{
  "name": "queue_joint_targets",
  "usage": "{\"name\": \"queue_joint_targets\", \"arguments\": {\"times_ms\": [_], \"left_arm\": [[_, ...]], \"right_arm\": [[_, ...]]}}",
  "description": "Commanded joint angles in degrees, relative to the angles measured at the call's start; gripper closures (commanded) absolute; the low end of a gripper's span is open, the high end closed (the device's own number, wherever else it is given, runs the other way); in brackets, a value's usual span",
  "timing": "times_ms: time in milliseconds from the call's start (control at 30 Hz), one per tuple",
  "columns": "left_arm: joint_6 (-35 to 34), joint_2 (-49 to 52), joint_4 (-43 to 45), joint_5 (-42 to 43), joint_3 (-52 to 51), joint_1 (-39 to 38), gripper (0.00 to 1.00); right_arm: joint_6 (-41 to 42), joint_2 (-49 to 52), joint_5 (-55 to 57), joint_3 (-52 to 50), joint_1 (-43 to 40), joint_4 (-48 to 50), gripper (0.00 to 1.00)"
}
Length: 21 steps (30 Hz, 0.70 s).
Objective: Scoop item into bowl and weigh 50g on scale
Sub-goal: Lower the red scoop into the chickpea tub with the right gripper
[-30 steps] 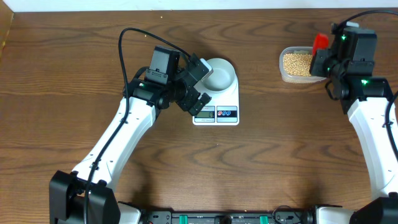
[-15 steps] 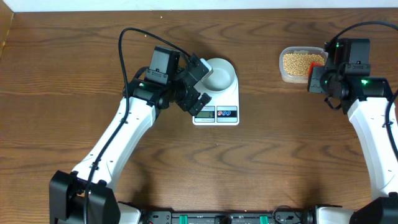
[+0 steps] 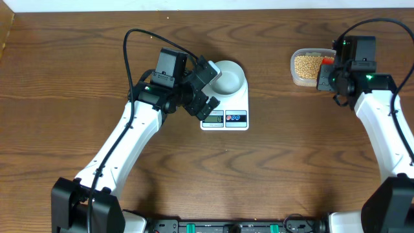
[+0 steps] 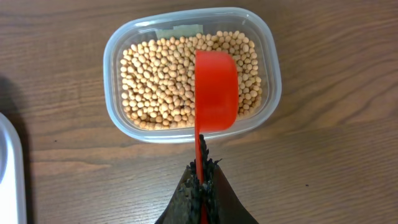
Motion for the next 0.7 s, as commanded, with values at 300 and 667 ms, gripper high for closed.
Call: {"name": "queue_joint_targets", "arguments": {"times_ms": [300, 667], "left_arm": [[1.11, -1.38, 0.07, 0.68, -0.28, 0.17, 0.02], [1.14, -1.38, 0.07, 0.68, -0.28, 0.17, 0.02]], "right_arm": [[-0.50, 0.00, 0.26, 1.03, 0.15, 2.19, 0.99], [-1.88, 0.00, 1.86, 1.03, 0.09, 2.69, 0.98]]}}
